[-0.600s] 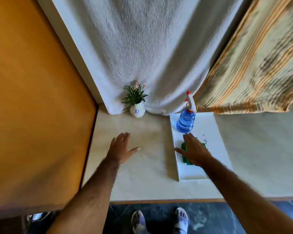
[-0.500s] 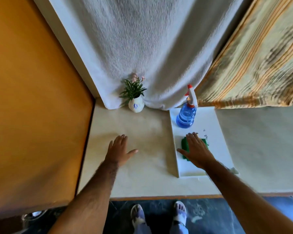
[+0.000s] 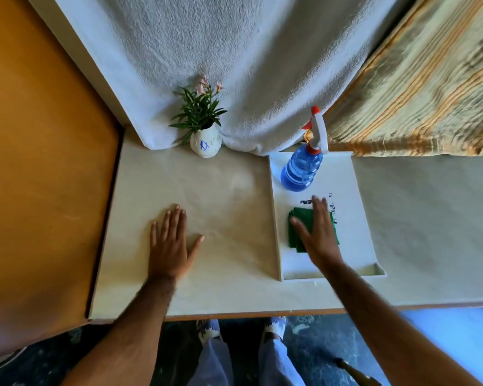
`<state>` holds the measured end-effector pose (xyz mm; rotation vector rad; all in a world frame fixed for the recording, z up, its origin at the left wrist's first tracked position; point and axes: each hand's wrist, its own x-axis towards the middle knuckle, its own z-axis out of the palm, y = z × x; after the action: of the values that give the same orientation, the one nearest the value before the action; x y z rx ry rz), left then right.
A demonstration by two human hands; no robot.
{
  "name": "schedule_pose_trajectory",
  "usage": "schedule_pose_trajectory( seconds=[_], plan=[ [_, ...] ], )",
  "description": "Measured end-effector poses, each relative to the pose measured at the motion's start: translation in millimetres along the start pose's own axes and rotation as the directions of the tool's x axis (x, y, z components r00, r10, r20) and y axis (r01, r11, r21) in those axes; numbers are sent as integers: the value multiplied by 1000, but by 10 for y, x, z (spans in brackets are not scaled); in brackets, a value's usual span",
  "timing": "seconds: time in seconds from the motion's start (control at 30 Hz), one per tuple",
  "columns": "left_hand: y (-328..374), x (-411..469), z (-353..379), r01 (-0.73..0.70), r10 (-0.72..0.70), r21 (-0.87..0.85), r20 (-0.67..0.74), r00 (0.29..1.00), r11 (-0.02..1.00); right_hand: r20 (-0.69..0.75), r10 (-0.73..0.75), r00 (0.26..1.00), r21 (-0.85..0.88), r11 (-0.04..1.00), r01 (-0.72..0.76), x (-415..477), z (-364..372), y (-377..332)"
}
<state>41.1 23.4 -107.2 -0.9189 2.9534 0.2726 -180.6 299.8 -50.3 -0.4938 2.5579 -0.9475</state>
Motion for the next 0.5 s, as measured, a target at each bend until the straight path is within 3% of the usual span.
schedule_pose_trajectory(
  seconds=[0.07, 0.17, 0.33, 0.5],
  plan=[
    [1, 2, 22, -4, 4, -6, -17, 1000, 1000, -117, 70, 991, 150, 987, -52, 256, -176, -183],
    [-11, -11, 58, -17, 17, 9, -41, 999, 1000, -267, -10, 964, 262, 962, 82, 726, -432, -428],
    [-53, -23, 130, -17, 20, 36, -95, 995, 999, -259, -221, 940, 336, 892, 302, 1299, -528, -744],
    [-57, -11, 178, -10, 14, 33, -118, 993, 999, -323, -134, 937, 412, 871, 267, 1441, -393, -861]
  ],
)
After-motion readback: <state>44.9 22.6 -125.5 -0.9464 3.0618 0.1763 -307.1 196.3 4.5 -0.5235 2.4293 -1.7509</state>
